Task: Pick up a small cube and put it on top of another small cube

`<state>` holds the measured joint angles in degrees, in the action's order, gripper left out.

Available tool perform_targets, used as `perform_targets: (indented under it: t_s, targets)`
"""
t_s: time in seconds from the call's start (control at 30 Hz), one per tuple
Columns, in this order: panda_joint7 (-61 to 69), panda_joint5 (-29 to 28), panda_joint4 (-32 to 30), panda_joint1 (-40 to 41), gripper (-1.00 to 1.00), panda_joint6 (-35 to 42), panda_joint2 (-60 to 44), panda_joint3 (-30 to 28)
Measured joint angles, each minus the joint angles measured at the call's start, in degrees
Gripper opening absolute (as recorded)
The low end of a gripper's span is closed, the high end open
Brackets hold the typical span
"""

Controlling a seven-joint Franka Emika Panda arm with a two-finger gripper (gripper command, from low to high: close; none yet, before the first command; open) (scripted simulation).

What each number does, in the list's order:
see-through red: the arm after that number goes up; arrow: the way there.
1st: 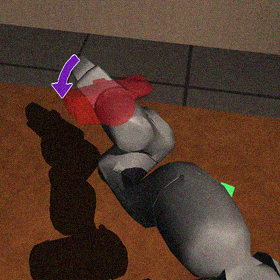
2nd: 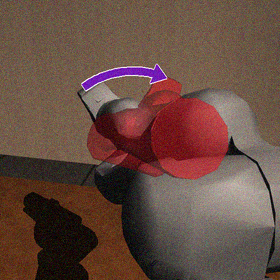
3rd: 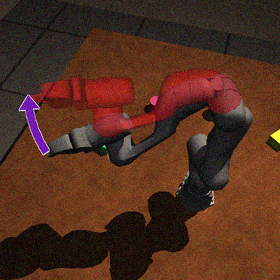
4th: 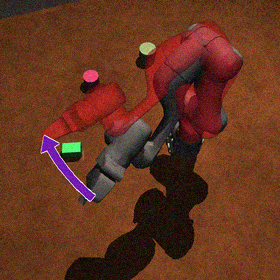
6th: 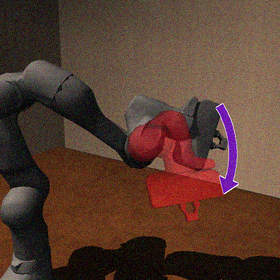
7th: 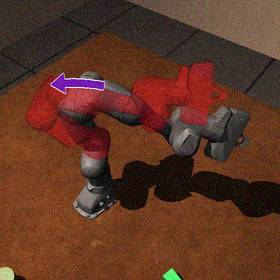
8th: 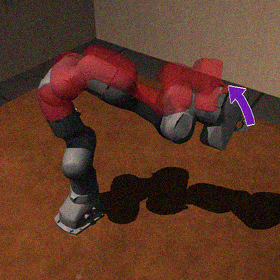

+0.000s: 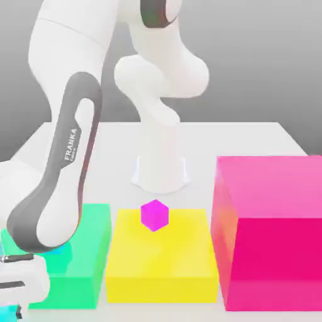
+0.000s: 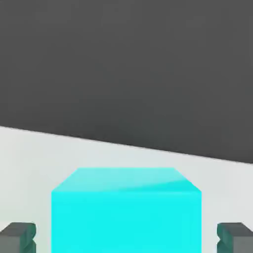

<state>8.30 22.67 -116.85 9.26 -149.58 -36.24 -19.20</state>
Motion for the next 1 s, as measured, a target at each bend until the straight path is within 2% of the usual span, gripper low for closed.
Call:
perform_targets:
  t_s: [0.13, 0.23, 0.33, 0.63, 1.0]
  targets:
    - [0.1, 0.0, 0.0, 0.0, -1.00, 0.0, 0.0, -0.1]
    - [-1.8, -2.8, -1.3, -2.0, -1.00, 3.9, 5.2, -2.7]
    - [-3.6, -0.9, -2.9, -3.1, -1.00, 6.0, 10.4, -1.9]
    - [-14.5, 0.3, -15.8, -8.5, -1.00, 10.5, 26.0, -0.5]
    - [-34.5, -8.3, -32.9, -11.6, -1.00, 13.1, 48.5, 5.3]
